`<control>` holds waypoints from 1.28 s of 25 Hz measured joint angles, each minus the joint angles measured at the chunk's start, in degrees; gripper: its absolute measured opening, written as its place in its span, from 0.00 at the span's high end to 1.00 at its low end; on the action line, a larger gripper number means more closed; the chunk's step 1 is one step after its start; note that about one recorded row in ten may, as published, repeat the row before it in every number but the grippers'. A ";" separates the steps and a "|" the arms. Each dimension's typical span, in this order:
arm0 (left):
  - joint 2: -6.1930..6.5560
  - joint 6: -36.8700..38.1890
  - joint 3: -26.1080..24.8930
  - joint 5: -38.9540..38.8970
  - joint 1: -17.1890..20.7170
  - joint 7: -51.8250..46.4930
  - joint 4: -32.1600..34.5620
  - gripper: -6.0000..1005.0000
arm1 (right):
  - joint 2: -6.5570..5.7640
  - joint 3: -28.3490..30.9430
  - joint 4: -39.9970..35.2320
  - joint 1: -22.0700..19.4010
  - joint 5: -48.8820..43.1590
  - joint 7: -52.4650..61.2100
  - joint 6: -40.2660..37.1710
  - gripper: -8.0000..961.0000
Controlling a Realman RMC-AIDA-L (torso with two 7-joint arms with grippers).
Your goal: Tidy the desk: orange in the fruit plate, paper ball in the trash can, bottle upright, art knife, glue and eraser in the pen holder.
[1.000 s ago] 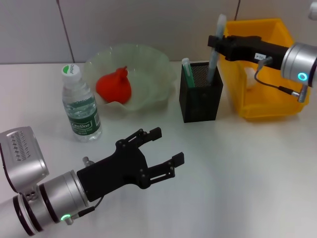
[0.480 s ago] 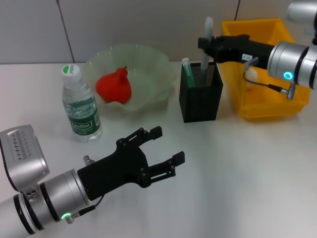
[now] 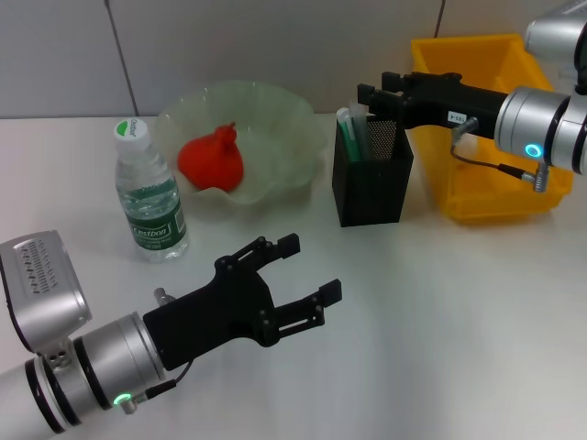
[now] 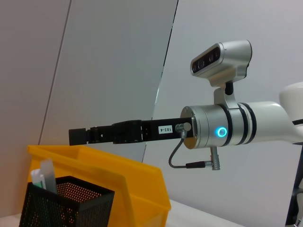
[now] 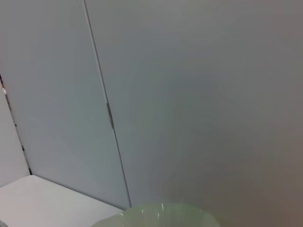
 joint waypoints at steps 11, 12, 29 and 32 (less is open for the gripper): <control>0.84 0.14 0.10 0.02 0.07 -0.93 -0.10 0.13 | -0.64 0.50 -5.07 -8.35 16.14 0.78 -14.43 0.38; 0.84 0.14 0.10 0.02 0.07 -0.93 -0.10 0.13 | -1.09 0.51 -5.47 -9.76 17.26 1.48 -19.00 0.38; 6.40 3.89 0.03 12.86 -0.79 -10.09 -0.17 0.13 | -1.06 -0.61 -1.56 -17.88 -8.82 -4.17 -41.61 0.16; 6.75 6.14 -0.01 13.72 -0.66 -12.18 -0.24 0.13 | -1.05 -0.58 -1.05 -18.37 -9.70 -7.48 -41.46 0.16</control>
